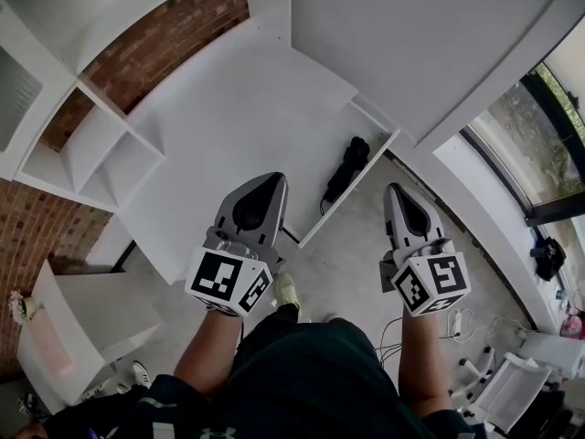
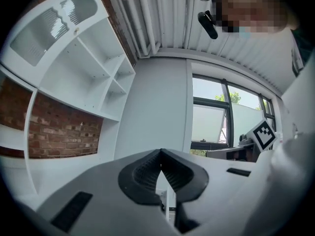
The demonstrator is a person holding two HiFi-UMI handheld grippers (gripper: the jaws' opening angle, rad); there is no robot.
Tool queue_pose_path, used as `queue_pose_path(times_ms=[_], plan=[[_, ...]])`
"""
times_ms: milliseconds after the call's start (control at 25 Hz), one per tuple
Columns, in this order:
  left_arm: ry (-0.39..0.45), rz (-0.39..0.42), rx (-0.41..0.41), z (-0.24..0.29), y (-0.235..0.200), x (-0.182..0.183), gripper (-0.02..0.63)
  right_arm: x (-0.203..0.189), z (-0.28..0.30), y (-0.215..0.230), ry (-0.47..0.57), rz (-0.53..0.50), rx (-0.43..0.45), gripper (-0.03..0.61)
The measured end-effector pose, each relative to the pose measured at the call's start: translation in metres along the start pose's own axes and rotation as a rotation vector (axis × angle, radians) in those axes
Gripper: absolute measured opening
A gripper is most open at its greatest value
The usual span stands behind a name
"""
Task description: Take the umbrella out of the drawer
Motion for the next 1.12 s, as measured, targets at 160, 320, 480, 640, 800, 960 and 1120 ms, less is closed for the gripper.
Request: queue_pose_path(times_ms=[160, 320, 480, 640, 800, 960, 1120], plan=[[-0.007, -0.014, -0.018, 0.009, -0.023, -0.011, 0.006, -0.016, 0.025, -0.010, -0.043, 0.004, -0.011, 0.005], [-0.023, -0.020, -0.032, 0.022, -0.031, -0.022, 0.006, -0.027, 0.041, -0.003, -0.072, 0.004, -0.033, 0.005], [-0.030, -0.015, -0.047, 0.039, -0.034, -0.031, 0.006, -0.046, 0.060, 0.008, -0.120, 0.016, -0.035, 0.005], [-0.048, -0.015, -0.047, 0.061, -0.038, -0.044, 0.006, -0.071, 0.089, 0.022, -0.185, 0.040, -0.021, 0.006], [-0.069, -0.017, -0.042, 0.093, -0.047, -0.057, 0.006, -0.095, 0.124, 0.045, -0.254, 0.063, -0.023, 0.006], [-0.095, -0.020, -0.037, 0.131, -0.054, -0.073, 0.006, -0.129, 0.159, 0.072, -0.337, 0.131, -0.042, 0.008], [-0.131, -0.025, -0.038, 0.164, -0.061, -0.091, 0.006, -0.166, 0.192, 0.094, -0.427, 0.249, -0.076, 0.063]])
Point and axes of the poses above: the fingertips, and each gripper's own axes: z forward along the fingers, y to its right, x out of its top, the point moved 6 cm from there along -z, backward along the fingers
